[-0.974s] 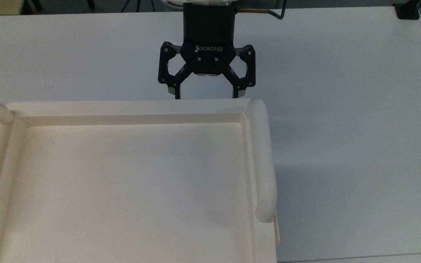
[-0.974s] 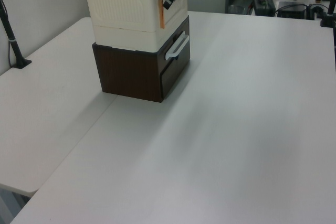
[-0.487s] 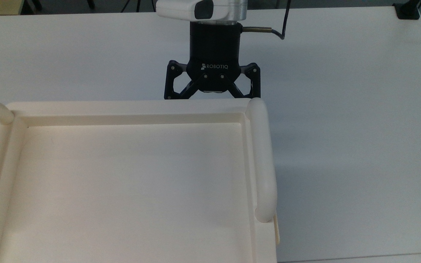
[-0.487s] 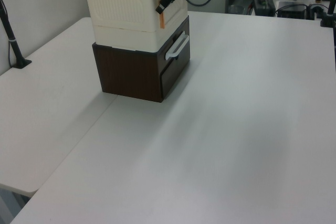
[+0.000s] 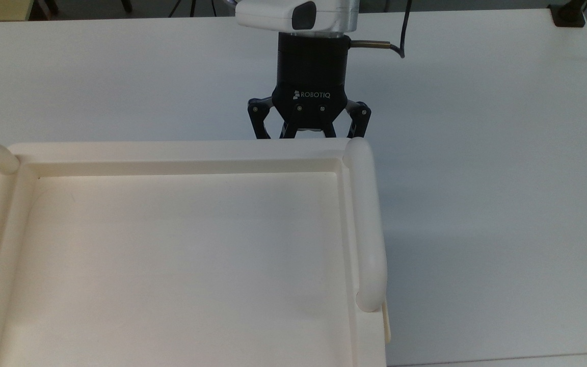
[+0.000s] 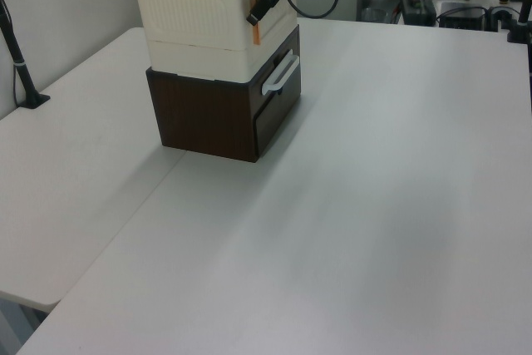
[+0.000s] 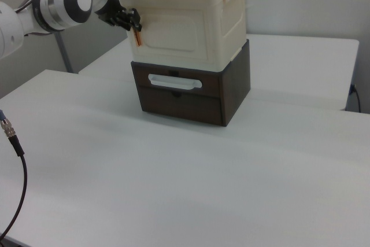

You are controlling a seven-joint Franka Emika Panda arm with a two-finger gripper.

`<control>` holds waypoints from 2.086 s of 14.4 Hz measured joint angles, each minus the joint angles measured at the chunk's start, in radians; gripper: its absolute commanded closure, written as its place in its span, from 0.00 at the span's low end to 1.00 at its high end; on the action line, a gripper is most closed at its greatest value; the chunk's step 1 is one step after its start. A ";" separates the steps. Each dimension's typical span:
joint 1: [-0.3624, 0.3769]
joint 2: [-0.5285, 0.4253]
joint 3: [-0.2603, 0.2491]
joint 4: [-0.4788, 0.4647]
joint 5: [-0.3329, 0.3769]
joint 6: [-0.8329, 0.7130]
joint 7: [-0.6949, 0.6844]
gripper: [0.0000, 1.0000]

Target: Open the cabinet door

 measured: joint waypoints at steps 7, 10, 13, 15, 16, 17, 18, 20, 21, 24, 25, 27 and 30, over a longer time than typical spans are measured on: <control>0.000 -0.010 0.002 -0.001 -0.002 -0.033 0.023 0.91; 0.004 -0.033 0.007 0.001 0.001 -0.126 0.024 0.73; 0.001 -0.083 0.008 0.000 0.026 -0.344 0.024 0.11; -0.005 -0.105 0.004 0.000 0.043 -0.465 0.023 0.07; -0.011 -0.122 0.001 0.000 0.046 -0.536 0.021 0.00; -0.014 -0.142 -0.001 0.000 0.048 -0.588 0.011 0.00; -0.015 -0.158 -0.001 0.000 0.048 -0.621 0.002 0.00; -0.016 -0.196 -0.002 0.001 0.048 -0.676 -0.023 0.00; -0.017 -0.219 -0.003 0.001 0.050 -0.695 -0.045 0.00; -0.024 -0.279 -0.009 0.002 0.104 -0.716 -0.098 0.00; -0.027 -0.293 -0.013 0.004 0.119 -0.716 -0.107 0.00; -0.030 -0.303 -0.015 0.007 0.133 -0.708 -0.115 0.00; -0.027 -0.292 -0.012 0.007 0.163 -0.606 -0.115 0.00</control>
